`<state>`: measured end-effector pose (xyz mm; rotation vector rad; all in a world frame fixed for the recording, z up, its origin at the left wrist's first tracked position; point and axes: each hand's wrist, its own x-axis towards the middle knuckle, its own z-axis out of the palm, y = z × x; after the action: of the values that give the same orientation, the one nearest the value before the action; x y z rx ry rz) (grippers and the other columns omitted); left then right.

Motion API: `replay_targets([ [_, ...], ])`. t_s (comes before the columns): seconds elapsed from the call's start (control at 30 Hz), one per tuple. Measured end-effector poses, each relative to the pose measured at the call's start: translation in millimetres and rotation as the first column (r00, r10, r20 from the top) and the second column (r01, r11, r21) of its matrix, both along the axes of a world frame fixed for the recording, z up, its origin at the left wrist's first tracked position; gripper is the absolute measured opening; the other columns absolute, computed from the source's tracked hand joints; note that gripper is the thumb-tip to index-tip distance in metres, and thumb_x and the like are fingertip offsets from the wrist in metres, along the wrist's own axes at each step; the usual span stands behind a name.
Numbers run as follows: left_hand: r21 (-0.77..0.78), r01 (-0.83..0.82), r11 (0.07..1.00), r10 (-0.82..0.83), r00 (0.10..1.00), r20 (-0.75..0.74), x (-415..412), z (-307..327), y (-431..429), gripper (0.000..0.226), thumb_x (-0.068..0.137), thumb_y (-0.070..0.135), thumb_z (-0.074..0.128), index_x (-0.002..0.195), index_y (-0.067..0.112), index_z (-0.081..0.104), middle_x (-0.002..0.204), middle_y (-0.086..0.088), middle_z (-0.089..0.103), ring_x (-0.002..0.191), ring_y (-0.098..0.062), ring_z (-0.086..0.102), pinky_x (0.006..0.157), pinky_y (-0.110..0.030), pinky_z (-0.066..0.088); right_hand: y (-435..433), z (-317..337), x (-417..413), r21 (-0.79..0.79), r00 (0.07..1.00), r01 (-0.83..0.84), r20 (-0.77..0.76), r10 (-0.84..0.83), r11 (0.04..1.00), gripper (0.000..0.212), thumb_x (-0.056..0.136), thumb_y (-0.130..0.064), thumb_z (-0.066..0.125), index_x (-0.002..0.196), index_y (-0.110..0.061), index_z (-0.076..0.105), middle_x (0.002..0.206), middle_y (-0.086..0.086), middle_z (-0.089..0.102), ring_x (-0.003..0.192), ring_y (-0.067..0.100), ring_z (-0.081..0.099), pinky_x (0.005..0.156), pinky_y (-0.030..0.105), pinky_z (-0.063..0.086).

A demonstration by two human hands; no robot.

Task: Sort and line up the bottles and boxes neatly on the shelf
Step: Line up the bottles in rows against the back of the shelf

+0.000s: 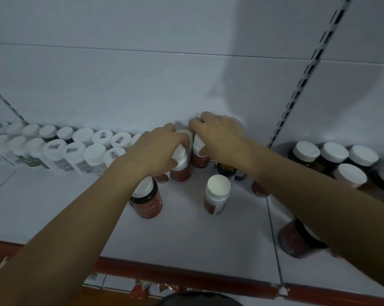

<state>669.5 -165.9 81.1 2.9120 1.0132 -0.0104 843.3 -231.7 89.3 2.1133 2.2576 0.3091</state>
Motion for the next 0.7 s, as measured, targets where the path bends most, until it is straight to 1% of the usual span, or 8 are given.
replay_targets([
  [0.07,0.016,-0.007,1.0,0.008,1.0,-0.005,-1.3,0.6,1.2,0.047,0.086,0.026,0.075,0.128,0.034,0.056,0.118,-0.001,0.045,0.103,-0.025,0.053,0.074,-0.036,0.04,-2.2,2.2,5.7,0.005,0.997,0.009,-0.071,-0.009,1.0,0.048,0.087,-0.036,0.073,0.126,-0.016,0.051,0.117,0.007,0.057,0.1,0.029,0.061,0.068,0.036,0.044],
  [0.17,0.047,0.016,0.999,-0.016,1.0,0.004,-3.3,3.2,0.0,0.054,0.087,0.032,0.074,0.136,0.034,0.05,0.122,-0.001,0.044,0.106,-0.025,0.051,0.076,-0.036,0.041,-15.9,15.2,17.3,-0.002,0.978,0.032,-0.207,-0.032,0.999,0.041,0.095,-0.037,0.064,0.129,-0.017,0.051,0.115,0.005,0.06,0.099,0.026,0.057,0.073,0.035,0.043],
  [0.3,0.096,0.101,0.99,-0.106,0.993,0.055,2.8,18.1,-16.3,0.047,0.092,0.041,0.066,0.136,0.033,0.049,0.12,0.002,0.047,0.105,-0.022,0.05,0.078,-0.036,0.041,-46.8,30.8,37.5,-0.052,0.971,0.098,-0.216,-0.107,0.994,0.035,0.099,-0.042,0.058,0.128,-0.024,0.052,0.111,0.002,0.063,0.099,0.024,0.057,0.08,0.04,0.051],
  [0.4,-0.022,0.281,0.959,-0.279,0.957,0.077,15.9,30.1,-40.1,0.04,0.092,0.052,0.062,0.127,0.035,0.055,0.111,0.008,0.051,0.099,-0.015,0.054,0.082,-0.039,0.05,-67.2,35.9,63.5,-0.094,0.956,0.186,-0.211,-0.202,0.978,0.03,0.099,-0.04,0.057,0.125,-0.026,0.055,0.106,-0.001,0.065,0.095,0.022,0.058,0.08,0.04,0.053],
  [0.5,-0.165,0.392,0.905,-0.395,0.919,0.018,30.6,29.7,-61.5,0.048,0.083,0.067,0.066,0.121,0.041,0.054,0.104,0.015,0.052,0.089,-0.004,0.052,0.077,-0.034,0.051,-86.7,33.7,97.3,-0.061,0.933,0.315,-0.163,-0.321,0.947,0.026,0.099,-0.033,0.056,0.123,-0.025,0.058,0.111,0.004,0.063,0.098,0.026,0.058,0.081,0.04,0.051],
  [0.57,-0.202,0.414,0.888,-0.434,0.898,-0.069,39.8,21.2,-67.5,0.052,0.076,0.069,0.071,0.116,0.042,0.052,0.108,0.018,0.052,0.094,-0.004,0.052,0.077,-0.032,0.051,-99.0,27.0,117.5,-0.066,0.907,0.403,-0.101,-0.408,0.913,0.031,0.098,-0.032,0.055,0.129,-0.024,0.057,0.118,0.008,0.061,0.105,0.031,0.058,0.085,0.041,0.05],
  [0.6,-0.206,0.422,0.883,-0.449,0.888,-0.102,43.6,16.6,-68.0,0.047,0.077,0.064,0.073,0.113,0.042,0.053,0.109,0.017,0.052,0.096,-0.006,0.052,0.077,-0.033,0.051,-104.8,23.5,125.0,-0.099,0.889,0.445,-0.07,-0.453,0.89,0.036,0.098,-0.033,0.056,0.133,-0.025,0.056,0.122,0.009,0.06,0.11,0.033,0.058,0.089,0.043,0.05],
  [0.7,-0.213,0.443,0.871,-0.466,0.882,-0.074,49.7,9.3,-60.2,0.029,0.085,0.046,0.073,0.108,0.037,0.057,0.108,0.014,0.053,0.096,-0.01,0.055,0.08,-0.032,0.051,-117.2,12.3,136.3,-0.248,0.857,0.489,-0.042,-0.514,0.836,0.059,0.09,-0.042,0.071,0.143,-0.028,0.05,0.132,0.008,0.058,0.12,0.033,0.056,0.095,0.044,0.049],
])
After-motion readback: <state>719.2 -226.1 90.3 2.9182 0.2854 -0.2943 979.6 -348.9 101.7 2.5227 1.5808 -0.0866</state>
